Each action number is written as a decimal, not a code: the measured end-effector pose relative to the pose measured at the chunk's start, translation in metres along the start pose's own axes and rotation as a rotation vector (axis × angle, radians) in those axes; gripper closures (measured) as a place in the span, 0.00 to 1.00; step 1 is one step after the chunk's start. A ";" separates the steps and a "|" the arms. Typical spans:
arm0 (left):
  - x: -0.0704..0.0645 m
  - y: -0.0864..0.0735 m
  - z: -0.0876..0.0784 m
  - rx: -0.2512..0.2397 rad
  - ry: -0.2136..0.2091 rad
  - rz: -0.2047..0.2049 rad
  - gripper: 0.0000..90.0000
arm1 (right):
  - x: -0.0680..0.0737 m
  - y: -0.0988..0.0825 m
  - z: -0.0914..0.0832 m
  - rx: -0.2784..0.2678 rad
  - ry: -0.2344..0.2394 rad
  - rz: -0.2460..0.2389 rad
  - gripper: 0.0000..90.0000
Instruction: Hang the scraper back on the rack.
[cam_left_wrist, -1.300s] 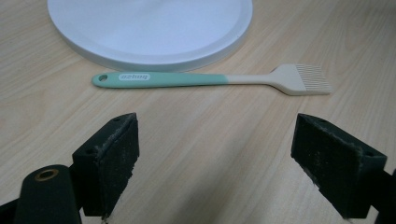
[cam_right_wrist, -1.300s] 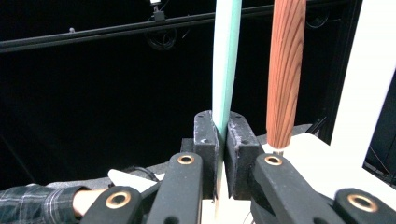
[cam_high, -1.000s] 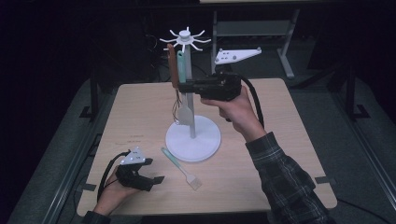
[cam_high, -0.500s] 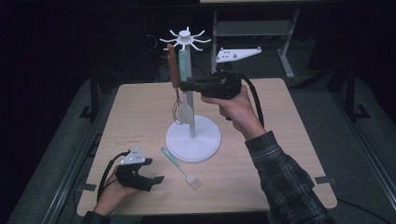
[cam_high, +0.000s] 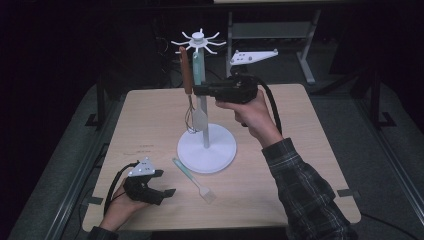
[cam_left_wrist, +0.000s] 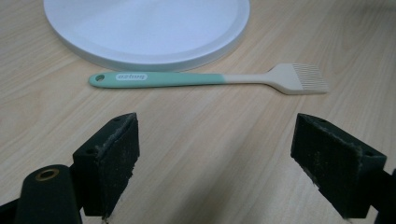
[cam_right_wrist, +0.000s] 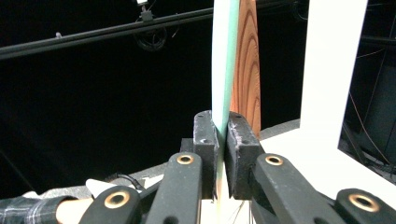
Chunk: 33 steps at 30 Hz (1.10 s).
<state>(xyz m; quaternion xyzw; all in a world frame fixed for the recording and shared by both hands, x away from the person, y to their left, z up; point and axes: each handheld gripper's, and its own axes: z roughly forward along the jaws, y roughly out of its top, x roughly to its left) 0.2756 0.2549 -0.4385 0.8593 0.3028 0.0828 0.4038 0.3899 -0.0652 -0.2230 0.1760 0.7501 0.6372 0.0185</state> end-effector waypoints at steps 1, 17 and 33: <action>0.000 0.000 0.000 -0.003 -0.003 0.003 0.17 | 0.000 0.000 0.000 0.003 -0.006 -0.008 0.93; -0.001 0.000 0.000 -0.008 -0.045 0.007 0.21 | 0.006 -0.012 -0.015 0.086 -0.141 -0.057 0.43; -0.003 0.005 -0.005 -0.020 -0.148 -0.080 0.58 | 0.019 -0.080 -0.056 0.171 -0.261 -0.068 0.29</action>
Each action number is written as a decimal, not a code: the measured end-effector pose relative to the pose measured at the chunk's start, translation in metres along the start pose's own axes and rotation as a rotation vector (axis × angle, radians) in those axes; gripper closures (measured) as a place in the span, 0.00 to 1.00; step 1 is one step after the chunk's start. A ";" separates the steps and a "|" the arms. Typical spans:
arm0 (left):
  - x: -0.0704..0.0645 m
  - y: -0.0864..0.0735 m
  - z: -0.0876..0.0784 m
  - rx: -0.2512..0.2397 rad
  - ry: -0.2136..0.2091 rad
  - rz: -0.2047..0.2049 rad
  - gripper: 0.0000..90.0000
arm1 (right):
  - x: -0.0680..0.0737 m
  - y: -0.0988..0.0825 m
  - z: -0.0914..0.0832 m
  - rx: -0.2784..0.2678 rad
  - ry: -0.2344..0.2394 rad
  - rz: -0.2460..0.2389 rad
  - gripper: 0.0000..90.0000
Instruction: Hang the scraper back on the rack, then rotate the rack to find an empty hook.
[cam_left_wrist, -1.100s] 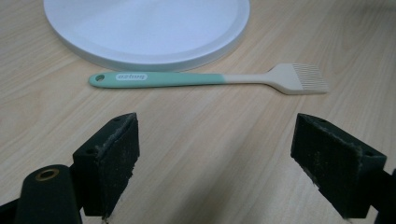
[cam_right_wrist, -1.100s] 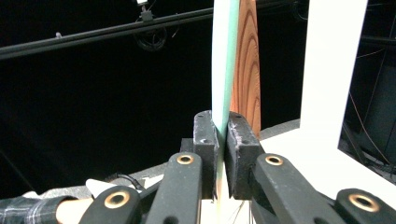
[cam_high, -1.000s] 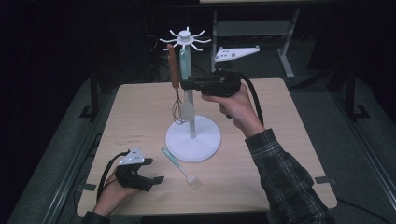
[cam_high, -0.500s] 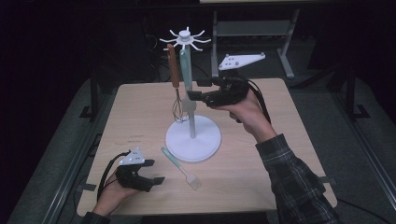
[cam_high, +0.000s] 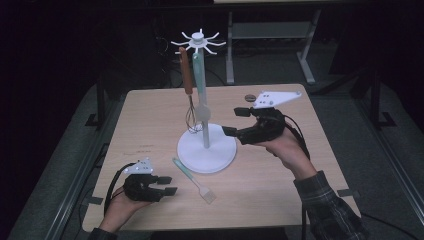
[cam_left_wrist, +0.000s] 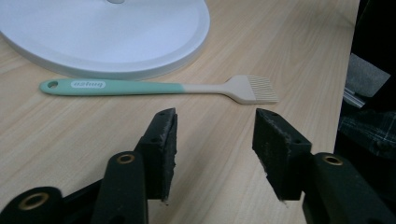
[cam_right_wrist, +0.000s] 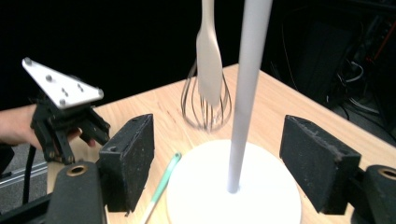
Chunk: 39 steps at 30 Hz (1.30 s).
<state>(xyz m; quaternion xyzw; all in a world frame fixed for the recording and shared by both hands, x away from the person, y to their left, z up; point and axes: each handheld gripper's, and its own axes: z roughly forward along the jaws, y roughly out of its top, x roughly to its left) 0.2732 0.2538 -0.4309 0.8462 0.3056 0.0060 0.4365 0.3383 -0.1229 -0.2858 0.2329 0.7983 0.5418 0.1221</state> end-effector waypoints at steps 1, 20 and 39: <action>0.000 0.001 -0.001 -0.004 0.002 0.003 0.61 | 0.000 -0.005 -0.002 0.002 -0.003 0.004 0.29; -0.006 0.048 -0.041 -0.037 0.104 -0.012 1.00 | -0.009 -0.126 -0.028 0.122 -0.147 0.145 0.16; -0.020 0.158 -0.087 -0.088 0.110 0.084 1.00 | 0.001 -0.186 -0.039 0.204 -0.240 0.196 0.13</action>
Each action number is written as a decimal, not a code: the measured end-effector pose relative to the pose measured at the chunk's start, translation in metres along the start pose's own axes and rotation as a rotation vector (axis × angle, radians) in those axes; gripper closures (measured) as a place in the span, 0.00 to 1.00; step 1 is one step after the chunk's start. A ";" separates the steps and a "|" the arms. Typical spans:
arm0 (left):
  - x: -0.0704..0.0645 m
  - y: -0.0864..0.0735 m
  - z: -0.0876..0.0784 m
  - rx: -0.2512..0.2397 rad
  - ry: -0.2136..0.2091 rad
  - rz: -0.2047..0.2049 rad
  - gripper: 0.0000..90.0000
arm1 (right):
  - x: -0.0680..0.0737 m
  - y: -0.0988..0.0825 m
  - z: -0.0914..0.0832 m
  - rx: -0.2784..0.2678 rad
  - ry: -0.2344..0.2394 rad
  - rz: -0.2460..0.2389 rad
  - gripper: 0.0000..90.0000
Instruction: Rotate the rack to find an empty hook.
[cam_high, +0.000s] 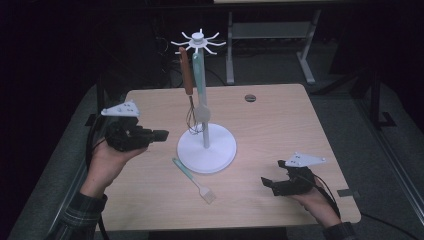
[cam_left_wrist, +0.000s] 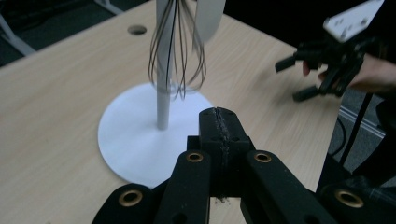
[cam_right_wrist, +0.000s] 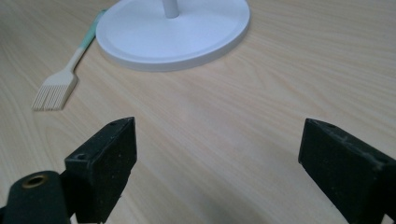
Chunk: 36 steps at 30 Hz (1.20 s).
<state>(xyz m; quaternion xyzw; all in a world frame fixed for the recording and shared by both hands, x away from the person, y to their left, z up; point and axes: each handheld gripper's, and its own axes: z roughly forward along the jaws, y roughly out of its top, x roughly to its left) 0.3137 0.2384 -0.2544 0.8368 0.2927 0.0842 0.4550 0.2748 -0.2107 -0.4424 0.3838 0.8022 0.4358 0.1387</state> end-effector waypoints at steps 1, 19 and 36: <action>-0.001 0.008 -0.003 -0.007 0.010 0.008 1.00 | 0.000 -0.002 0.000 0.001 0.000 -0.003 0.13; -0.007 0.110 -0.026 -0.105 -0.012 0.084 1.00 | -0.006 -0.019 0.005 0.010 -0.043 0.027 0.14; -0.004 0.154 -0.034 -0.172 0.050 0.095 1.00 | -0.005 -0.017 0.005 -0.031 -0.061 0.021 0.15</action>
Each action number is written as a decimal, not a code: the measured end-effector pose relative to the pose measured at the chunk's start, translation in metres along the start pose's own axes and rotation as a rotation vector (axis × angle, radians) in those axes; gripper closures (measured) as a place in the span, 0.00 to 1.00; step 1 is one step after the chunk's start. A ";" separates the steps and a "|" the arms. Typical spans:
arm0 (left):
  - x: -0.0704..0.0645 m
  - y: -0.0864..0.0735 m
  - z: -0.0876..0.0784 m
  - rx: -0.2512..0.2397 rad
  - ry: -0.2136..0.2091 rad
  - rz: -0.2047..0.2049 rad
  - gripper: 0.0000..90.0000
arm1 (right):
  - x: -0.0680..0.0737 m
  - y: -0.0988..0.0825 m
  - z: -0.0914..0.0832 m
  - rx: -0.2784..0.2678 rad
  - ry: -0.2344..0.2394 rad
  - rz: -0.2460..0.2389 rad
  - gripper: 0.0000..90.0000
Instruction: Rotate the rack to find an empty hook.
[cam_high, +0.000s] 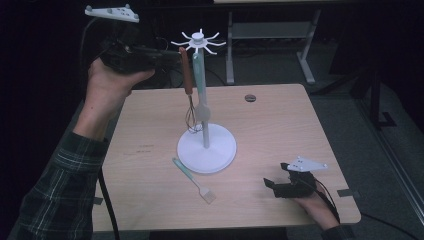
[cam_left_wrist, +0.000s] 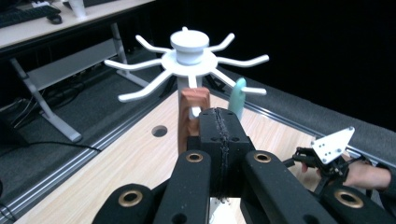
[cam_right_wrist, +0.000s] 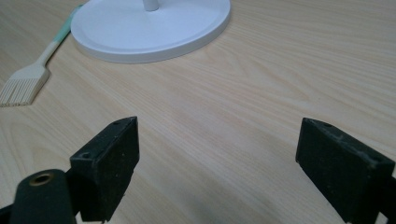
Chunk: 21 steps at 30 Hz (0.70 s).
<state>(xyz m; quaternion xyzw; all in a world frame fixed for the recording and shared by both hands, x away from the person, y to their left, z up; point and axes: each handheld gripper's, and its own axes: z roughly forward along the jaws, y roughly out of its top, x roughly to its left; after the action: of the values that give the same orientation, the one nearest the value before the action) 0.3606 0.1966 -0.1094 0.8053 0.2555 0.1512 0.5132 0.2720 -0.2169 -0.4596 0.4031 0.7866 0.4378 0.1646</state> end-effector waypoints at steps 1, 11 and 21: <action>0.001 0.000 0.000 -0.004 0.004 -0.003 1.00 | 0.000 0.000 0.000 -0.002 -0.001 0.000 0.15; 0.009 0.003 0.003 -0.004 0.052 -0.002 1.00 | 0.000 0.000 0.001 -0.001 0.000 -0.009 0.15; 0.018 0.003 0.009 -0.001 0.090 -0.014 1.00 | 0.000 0.000 0.001 -0.003 -0.002 -0.010 0.15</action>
<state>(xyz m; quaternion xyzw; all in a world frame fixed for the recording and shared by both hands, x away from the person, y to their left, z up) 0.3804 0.1988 -0.1105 0.7957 0.2837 0.1839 0.5025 0.2727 -0.2164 -0.4598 0.3995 0.7876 0.4379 0.1681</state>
